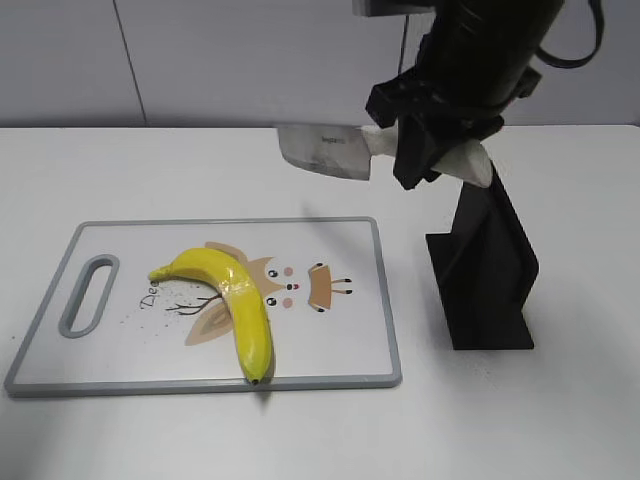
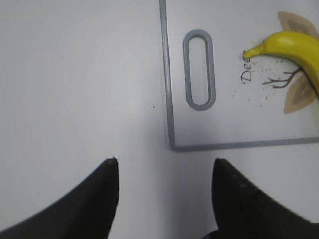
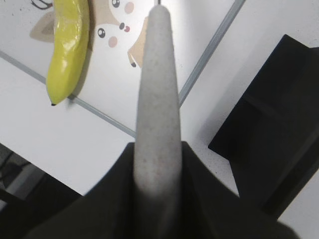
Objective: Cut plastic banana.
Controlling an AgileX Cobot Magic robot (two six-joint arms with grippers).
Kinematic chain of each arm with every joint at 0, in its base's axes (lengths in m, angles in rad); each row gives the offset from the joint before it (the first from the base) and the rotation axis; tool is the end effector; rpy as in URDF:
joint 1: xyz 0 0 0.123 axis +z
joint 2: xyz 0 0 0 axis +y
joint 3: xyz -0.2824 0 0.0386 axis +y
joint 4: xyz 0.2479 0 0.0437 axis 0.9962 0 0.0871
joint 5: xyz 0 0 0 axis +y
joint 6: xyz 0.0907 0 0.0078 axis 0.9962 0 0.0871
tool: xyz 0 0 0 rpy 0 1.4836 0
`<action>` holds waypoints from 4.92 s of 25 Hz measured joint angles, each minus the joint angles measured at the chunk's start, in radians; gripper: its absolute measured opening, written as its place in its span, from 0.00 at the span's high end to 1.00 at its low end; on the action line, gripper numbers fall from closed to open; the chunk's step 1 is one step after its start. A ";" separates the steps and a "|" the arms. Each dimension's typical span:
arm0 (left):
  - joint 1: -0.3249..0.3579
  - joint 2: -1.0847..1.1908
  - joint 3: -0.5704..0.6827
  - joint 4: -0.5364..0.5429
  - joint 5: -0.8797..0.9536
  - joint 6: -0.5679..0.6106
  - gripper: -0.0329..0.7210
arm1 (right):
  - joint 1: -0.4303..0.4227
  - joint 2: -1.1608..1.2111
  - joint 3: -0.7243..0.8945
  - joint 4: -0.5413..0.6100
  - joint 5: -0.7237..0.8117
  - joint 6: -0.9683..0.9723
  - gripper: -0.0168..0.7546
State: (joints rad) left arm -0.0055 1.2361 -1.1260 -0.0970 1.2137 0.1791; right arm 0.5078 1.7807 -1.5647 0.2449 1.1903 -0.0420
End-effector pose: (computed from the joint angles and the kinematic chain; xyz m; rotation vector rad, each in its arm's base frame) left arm 0.2246 -0.0095 0.3330 0.2321 2.7895 -0.0939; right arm 0.3142 0.1983 0.2950 -0.7051 2.8362 0.4265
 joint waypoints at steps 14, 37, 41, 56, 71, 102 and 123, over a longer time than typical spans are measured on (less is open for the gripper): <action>0.000 -0.658 0.392 0.051 -0.126 0.000 0.21 | 0.000 -0.426 0.504 -0.273 -0.408 0.509 0.73; 0.000 -1.241 0.623 0.044 -0.145 0.000 0.24 | 0.000 -0.473 0.717 -0.408 -0.499 0.679 0.73; 0.000 -1.241 0.623 0.044 -0.145 0.000 0.24 | 0.000 -0.474 0.776 -0.409 -0.545 0.679 0.73; 0.000 -1.241 0.623 0.044 -0.145 0.000 0.24 | 0.000 -0.474 0.828 -0.387 -0.615 0.684 0.48; 0.000 -1.241 0.632 0.039 -0.137 0.000 0.24 | 0.000 -0.806 0.828 -0.342 -0.446 0.408 0.14; 0.000 -1.241 0.632 0.032 -0.136 0.000 0.33 | 0.000 -1.725 1.065 -0.191 -0.140 0.025 0.22; 0.001 -1.241 0.632 0.030 -0.135 0.000 0.33 | -0.448 -1.787 1.065 -0.134 -0.139 0.025 0.22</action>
State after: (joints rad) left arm -0.0043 -0.0051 -0.4936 -0.0674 1.0784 0.1791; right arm 0.0602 -0.0061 -0.4999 0.1104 1.0515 -0.0169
